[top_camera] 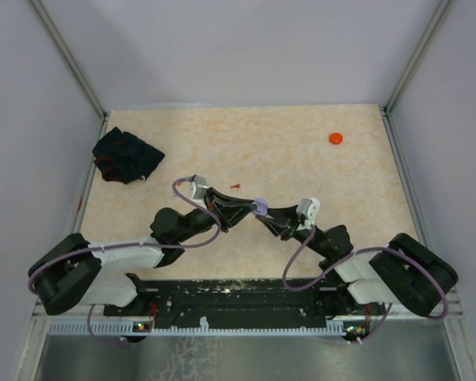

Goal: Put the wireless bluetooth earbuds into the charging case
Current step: Place the earbud in the charging case.

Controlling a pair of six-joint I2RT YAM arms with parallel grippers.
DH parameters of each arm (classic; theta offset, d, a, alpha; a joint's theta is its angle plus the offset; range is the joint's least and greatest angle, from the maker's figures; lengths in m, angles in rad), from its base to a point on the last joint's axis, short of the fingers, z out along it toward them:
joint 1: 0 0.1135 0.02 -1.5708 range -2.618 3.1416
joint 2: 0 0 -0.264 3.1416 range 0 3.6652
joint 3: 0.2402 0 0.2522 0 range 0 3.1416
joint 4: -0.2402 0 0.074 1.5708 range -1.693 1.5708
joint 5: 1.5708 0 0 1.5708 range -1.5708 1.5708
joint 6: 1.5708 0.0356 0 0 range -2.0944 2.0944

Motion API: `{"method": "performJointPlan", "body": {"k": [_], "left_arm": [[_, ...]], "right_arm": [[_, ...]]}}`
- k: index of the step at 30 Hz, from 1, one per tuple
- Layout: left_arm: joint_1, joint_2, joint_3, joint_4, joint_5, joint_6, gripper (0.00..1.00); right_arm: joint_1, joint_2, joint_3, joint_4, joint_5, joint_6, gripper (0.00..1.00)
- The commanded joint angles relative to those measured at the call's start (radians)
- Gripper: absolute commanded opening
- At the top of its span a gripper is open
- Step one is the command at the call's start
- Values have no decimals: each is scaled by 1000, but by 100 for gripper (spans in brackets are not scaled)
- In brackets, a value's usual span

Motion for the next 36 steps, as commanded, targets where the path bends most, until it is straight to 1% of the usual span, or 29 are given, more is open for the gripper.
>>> {"method": "performJointPlan", "body": {"k": [1,8,17,25,36], "left_arm": [[-14,5,-19,104,-49,-18,7],[-28,28,-26,112,-81,-30,7],[-39,94,-18,187,-91,-48,7],[-42,97,-30,181,-119,-35,7],[-51,115,-24,177,-117,-38,7]], "right_arm": [[2,-39,-6,167,10,19,0],[2,-51,-8,167,7,27,0],[2,-52,-7,165,-6,29,0],[2,-57,-7,167,-7,29,0],[2,-60,-9,167,-3,29,0]]}}
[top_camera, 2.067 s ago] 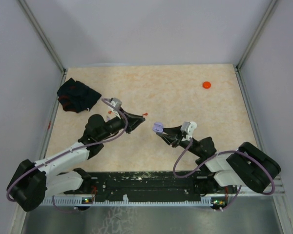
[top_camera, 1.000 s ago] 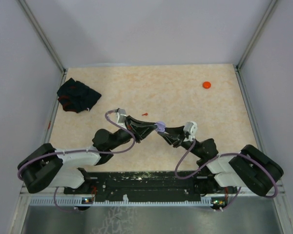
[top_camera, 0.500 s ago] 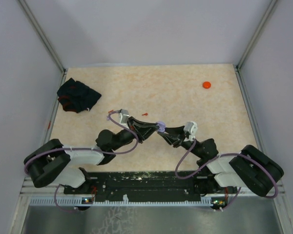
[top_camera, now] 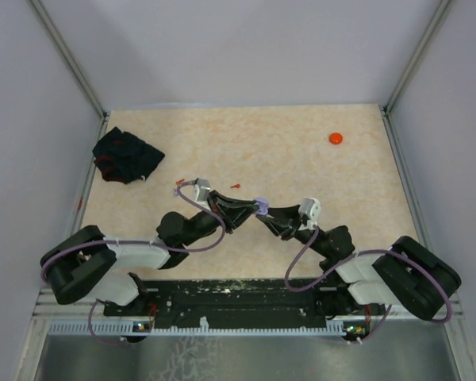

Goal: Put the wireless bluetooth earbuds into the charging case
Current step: Place the earbud in the charging case.

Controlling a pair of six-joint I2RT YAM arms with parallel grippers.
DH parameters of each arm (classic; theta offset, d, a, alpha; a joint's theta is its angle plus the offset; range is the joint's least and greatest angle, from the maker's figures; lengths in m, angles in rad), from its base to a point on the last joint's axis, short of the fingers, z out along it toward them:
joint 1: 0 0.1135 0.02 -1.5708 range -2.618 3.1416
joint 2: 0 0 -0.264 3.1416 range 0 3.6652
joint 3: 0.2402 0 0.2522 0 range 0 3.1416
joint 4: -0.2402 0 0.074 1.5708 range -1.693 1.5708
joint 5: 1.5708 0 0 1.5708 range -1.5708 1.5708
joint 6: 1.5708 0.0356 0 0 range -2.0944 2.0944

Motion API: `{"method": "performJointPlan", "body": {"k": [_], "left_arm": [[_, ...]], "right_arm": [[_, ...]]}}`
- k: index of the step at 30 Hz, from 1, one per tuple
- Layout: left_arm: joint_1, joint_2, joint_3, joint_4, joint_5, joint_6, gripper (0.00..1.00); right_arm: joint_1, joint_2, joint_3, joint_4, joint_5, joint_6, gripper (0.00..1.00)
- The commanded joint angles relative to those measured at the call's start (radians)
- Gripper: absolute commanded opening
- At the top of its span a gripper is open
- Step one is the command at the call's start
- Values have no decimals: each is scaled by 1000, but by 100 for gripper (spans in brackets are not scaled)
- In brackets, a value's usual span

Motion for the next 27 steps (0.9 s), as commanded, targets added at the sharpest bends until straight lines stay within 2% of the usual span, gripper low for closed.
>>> {"method": "performJointPlan", "body": {"k": [1,7,20,27], "left_arm": [[-12,18,-1,50,-9,-3,7],[-16,18,-6,40,-18,-4,7],[-17,-32,-43,-43,-88,-7,16],[-17,-37,-21,-95,-50,12,18]], "right_arm": [[3,-24,-9,165,-1,12,0],[2,-31,-11,166,5,14,0],[2,-39,-15,166,10,13,0],[2,-39,-14,166,7,15,0]]}}
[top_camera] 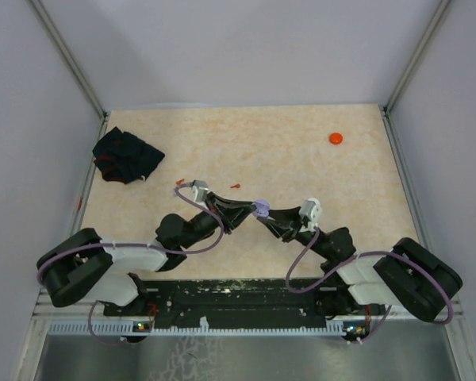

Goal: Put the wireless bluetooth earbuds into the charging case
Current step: Place the earbud in the charging case.

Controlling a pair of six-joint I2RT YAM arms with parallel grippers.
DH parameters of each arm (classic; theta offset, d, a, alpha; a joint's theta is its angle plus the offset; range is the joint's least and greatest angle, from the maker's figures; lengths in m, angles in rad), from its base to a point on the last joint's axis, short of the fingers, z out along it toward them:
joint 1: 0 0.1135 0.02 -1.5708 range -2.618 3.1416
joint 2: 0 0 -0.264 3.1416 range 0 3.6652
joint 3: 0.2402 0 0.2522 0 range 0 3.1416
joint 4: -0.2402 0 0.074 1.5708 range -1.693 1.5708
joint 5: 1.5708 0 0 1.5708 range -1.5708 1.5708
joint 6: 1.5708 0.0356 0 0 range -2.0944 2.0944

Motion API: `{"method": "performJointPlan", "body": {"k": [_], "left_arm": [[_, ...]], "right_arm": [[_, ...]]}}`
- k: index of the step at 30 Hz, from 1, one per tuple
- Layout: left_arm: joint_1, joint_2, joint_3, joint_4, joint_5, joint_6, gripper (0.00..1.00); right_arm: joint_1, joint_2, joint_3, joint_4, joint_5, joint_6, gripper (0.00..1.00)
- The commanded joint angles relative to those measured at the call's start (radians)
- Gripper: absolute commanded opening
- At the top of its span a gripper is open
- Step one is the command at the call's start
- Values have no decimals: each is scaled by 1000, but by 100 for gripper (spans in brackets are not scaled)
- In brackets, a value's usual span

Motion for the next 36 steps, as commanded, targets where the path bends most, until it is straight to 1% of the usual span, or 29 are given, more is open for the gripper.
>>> {"method": "performJointPlan", "body": {"k": [1,4,6,11,16,24,29,36], "left_arm": [[-5,-10,12,-56,21,13,18],[-5,-6,12,-54,26,5,18],[-5,-3,8,-22,34,-15,18],[-14,14,29,17,61,-58,15],[-33,28,48,21,47,-54,15],[-44,27,28,22,24,-70,14],[-47,24,6,19,-1,-79,17],[-49,-10,-22,-36,-34,-69,20]], "right_arm": [[3,-26,6,169,8,12,0],[3,-26,7,168,6,13,0],[2,-26,6,169,6,13,0],[2,-22,8,168,3,15,0],[2,-24,6,169,8,15,0],[3,-29,6,168,12,18,0],[2,-31,4,168,16,17,0],[3,-36,2,168,22,15,0]]}}
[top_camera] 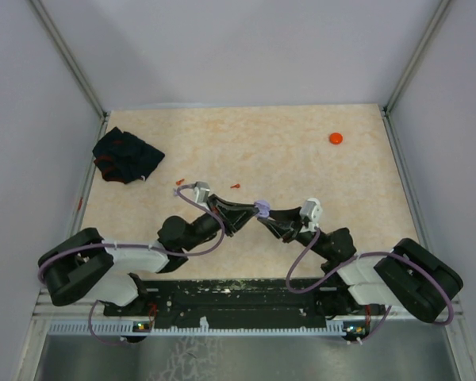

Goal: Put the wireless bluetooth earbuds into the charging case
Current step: Place the earbud in the charging case.

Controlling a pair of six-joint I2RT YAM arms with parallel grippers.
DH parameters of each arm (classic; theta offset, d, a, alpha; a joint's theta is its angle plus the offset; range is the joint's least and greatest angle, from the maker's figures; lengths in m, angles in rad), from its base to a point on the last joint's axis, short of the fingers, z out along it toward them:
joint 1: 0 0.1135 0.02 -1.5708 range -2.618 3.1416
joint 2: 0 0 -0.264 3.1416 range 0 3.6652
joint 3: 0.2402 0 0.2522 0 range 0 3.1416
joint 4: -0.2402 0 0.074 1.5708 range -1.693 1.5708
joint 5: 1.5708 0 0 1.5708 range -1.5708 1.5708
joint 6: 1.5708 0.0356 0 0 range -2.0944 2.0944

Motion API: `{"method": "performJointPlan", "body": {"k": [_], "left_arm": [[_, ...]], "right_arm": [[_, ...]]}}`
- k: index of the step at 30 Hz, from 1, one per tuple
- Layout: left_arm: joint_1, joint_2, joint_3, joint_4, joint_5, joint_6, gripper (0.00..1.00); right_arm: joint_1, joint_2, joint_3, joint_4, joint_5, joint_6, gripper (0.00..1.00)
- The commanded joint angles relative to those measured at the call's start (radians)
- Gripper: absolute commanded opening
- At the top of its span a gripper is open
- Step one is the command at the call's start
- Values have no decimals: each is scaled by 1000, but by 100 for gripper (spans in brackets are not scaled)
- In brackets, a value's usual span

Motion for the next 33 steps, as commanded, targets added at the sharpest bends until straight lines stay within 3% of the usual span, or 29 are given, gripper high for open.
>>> {"method": "performJointPlan", "body": {"k": [1,6,15,28,30,33], "left_arm": [[-13,-27,-29,-45,-10,-2,20],[-14,-39,-19,-104,1,17,26],[-13,-90,-1,-196,-34,63,44],[-12,-220,-28,-318,-143,129,56],[-11,-257,-17,-396,-187,142,60],[-9,-316,35,-641,-274,155,63]], "right_arm": [[2,-31,7,168,21,9,0],[2,-31,8,169,19,10,0],[2,-33,7,169,13,10,0],[3,-30,10,169,8,12,0],[3,-25,11,169,10,12,0],[2,-19,13,169,11,11,0]]}}
